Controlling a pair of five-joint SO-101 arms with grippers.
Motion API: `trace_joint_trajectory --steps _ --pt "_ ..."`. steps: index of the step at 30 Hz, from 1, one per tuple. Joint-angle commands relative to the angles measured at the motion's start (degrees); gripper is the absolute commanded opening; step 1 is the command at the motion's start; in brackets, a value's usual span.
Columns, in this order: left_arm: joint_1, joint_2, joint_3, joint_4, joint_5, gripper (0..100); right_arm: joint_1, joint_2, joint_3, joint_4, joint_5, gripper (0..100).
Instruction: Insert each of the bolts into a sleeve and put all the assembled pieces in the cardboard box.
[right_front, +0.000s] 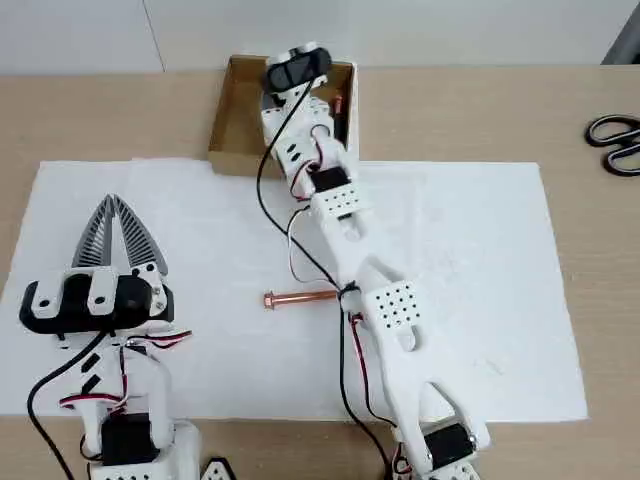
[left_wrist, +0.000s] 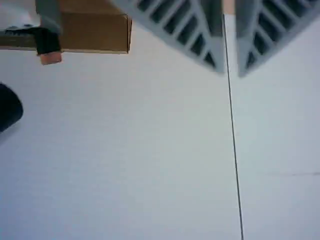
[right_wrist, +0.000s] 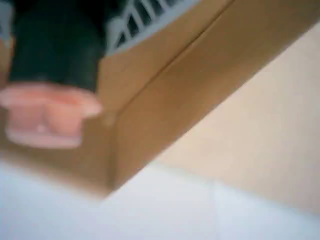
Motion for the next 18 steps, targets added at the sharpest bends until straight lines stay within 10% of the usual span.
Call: trace_joint_trajectory --steps 1,18 --pt "-0.2 -0.7 -0.2 -1.1 0.3 1 -0.4 0.3 -6.0 1.9 -0.4 0.4" --pt "-0.1 -0.7 0.3 -1.0 0.4 1 0.5 3.1 -6.2 8.9 -0.3 3.6"
